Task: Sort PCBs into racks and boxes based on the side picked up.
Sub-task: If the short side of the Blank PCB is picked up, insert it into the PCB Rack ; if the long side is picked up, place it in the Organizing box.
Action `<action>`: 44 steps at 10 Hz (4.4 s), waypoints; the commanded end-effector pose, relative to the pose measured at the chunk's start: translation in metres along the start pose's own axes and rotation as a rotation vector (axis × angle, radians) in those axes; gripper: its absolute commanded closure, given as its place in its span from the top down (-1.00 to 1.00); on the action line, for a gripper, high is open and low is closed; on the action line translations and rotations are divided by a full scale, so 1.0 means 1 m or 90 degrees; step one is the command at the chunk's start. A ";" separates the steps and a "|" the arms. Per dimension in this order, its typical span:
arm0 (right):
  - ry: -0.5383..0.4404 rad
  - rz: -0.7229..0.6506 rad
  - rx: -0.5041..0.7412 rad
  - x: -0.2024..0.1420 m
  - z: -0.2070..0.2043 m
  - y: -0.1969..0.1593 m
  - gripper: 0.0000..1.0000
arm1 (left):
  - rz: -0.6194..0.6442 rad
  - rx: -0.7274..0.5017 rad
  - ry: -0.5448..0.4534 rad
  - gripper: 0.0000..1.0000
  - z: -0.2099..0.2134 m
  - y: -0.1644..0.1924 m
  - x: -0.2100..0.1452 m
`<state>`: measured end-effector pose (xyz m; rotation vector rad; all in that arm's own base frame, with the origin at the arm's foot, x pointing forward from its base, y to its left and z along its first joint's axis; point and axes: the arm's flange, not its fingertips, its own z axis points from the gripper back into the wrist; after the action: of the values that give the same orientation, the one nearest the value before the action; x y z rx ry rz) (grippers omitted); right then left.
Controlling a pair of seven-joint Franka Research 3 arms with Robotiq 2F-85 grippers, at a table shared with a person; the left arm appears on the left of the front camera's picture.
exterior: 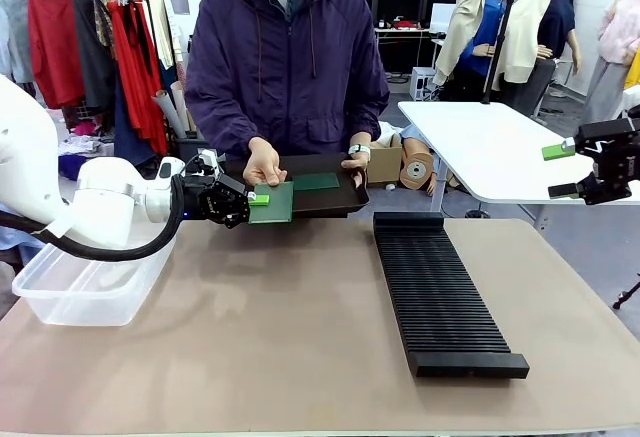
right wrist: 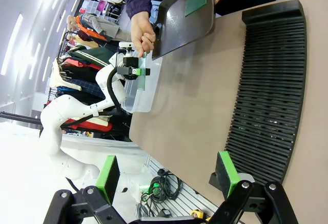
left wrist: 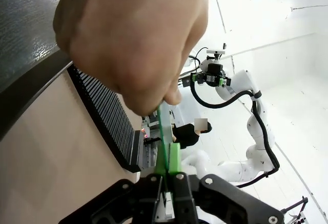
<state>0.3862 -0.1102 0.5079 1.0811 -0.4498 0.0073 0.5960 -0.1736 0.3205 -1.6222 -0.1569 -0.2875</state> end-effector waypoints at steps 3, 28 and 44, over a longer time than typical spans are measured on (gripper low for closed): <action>-0.003 -0.002 0.006 0.001 0.000 0.002 1.00 | -0.002 0.000 0.000 -1.00 0.000 -0.001 0.000; -0.003 -0.002 0.006 0.001 0.000 0.002 1.00 | 0.208 0.469 0.038 -1.00 0.105 -0.190 -0.027; -0.003 -0.002 0.006 0.001 0.000 0.002 1.00 | 0.130 0.869 0.140 -1.00 0.180 -0.130 -0.018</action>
<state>0.3863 -0.1103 0.5079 1.0813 -0.4494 0.0072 0.5612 0.0128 0.4390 -0.1961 0.0232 -0.1088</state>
